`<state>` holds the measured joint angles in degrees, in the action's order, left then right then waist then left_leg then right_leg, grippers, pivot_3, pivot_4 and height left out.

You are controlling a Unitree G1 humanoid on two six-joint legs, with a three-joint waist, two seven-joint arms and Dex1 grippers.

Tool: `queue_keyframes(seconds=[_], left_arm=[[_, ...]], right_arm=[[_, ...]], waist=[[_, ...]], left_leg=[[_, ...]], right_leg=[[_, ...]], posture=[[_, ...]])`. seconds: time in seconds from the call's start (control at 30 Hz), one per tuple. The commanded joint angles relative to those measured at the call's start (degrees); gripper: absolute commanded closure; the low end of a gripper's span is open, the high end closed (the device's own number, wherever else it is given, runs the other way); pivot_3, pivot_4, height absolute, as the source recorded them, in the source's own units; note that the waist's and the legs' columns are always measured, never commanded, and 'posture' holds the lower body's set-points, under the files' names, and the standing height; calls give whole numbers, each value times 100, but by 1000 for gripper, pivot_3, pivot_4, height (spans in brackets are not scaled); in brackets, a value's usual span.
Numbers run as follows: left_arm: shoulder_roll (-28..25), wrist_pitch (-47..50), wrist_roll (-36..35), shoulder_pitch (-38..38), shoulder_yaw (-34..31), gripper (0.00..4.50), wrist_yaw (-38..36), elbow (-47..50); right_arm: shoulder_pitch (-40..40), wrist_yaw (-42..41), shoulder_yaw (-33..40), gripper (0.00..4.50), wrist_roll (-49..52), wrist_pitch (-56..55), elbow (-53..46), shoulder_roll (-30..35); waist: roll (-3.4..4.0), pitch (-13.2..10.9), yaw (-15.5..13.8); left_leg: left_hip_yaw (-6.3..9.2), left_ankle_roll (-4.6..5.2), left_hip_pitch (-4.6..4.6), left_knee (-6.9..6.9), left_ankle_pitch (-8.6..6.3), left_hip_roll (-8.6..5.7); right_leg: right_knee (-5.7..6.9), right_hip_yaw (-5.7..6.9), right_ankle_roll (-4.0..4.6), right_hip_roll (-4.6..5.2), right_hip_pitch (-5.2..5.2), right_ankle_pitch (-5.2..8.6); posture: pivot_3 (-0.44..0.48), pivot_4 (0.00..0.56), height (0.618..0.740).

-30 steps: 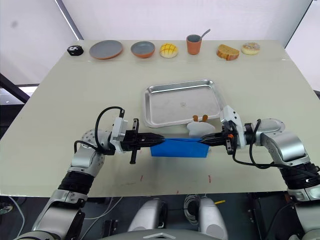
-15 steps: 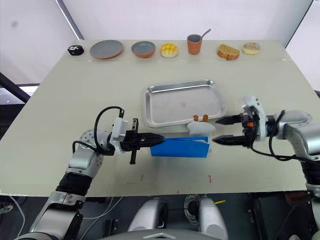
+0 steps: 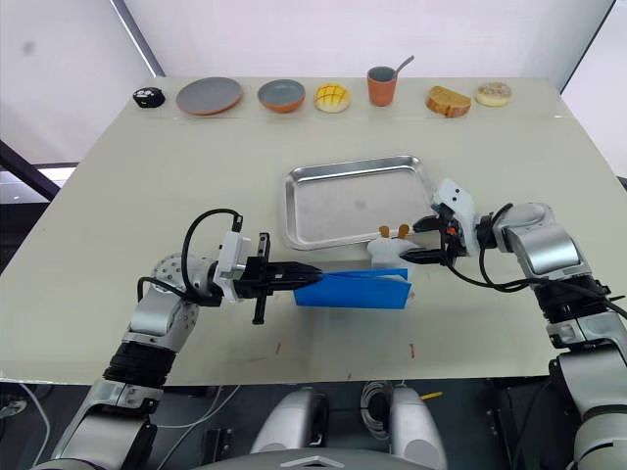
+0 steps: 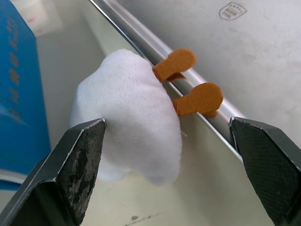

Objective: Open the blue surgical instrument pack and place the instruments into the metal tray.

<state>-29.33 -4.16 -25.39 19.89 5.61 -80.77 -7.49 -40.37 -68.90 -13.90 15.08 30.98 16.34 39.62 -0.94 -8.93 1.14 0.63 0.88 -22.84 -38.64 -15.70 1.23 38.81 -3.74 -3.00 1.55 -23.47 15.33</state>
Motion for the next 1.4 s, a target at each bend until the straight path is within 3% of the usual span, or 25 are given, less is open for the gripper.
queue_keyframes(seconds=[0.03, 0.07, 0.1, 0.2, 0.3, 0.33, 0.43, 0.47, 0.87, 1.4], left_arm=[[-88, 54, 57, -55, 8, 4500, 30, 183], [-89, 58, 58, -57, 5, 4500, 33, 183], [-90, 62, 59, -58, 4, 4500, 36, 183], [-99, 68, 60, -69, 0, 4500, 41, 191], [-101, 67, 61, -65, 0, 4500, 45, 186], [-97, 66, 64, -57, 2, 4500, 48, 180], [-85, 60, 69, -37, 9, 4500, 46, 153], [-78, 47, 73, -29, 15, 4500, 37, 132], [-105, 7, 97, -54, 25, 4500, -13, 99], [-154, 135, 105, -37, 32, 4500, 31, 214]], right_arm=[[-102, -237, -170, 298, -161, -97, 27, -78], [-102, -263, -198, 442, -170, -91, 24, -119], [-102, -283, -211, 1121, -180, -90, 24, -148], [-69, -523, -166, 1797, -31, 155, -182, -131], [-11, -639, -168, 2798, -35, 233, -269, -47], [18, -651, -180, 3448, -65, 203, -273, -29], [66, -617, -179, 4001, -125, 182, -269, -40], [78, -561, -131, 4412, -113, 192, -275, -63], [490, -475, 665, 4412, 347, 433, -670, 347], [1300, 63, 2609, 4412, 1593, 1374, -1758, 1145]], waist=[[0, 0, -6], [0, 0, -11], [0, 0, -10], [0, 0, -11], [0, 0, -12], [0, 0, -12], [0, 0, -10], [0, 0, -8], [0, 0, -22], [0, -1, -21]], left_leg=[[0, 0, 0, 0, 0, 0], [0, 0, 0, 0, 0, 0], [0, 0, 0, 0, 0, -1], [0, 0, 0, 0, 0, 0], [1, 0, 0, 0, 0, 0], [0, 0, 0, 0, 0, 0], [1, 0, 0, 0, 0, -1], [2, 0, 0, 0, 0, 0], [0, 0, -1, 0, 0, -1], [-1, 0, -1, 0, 0, -1]], right_leg=[[0, 0, 0, 0, 0, 0], [0, 0, 0, 0, 0, 0], [0, 0, 0, 0, 0, 0], [0, 0, 0, 0, 0, 0], [0, 0, 0, 0, 0, 0], [0, 0, 0, 1, 0, 0], [0, 0, 0, 0, 0, 0], [0, 1, 0, 0, 0, 0], [-1, 0, 0, 1, 0, 0], [0, -2, -1, 1, 1, 0]], posture=[[0, 150, 740], [0, 150, 740], [0, 150, 740], [0, 150, 740], [0, 150, 740], [0, 150, 740], [0, 150, 740], [0, 150, 740], [0, 150, 740], [0, 150, 740]])
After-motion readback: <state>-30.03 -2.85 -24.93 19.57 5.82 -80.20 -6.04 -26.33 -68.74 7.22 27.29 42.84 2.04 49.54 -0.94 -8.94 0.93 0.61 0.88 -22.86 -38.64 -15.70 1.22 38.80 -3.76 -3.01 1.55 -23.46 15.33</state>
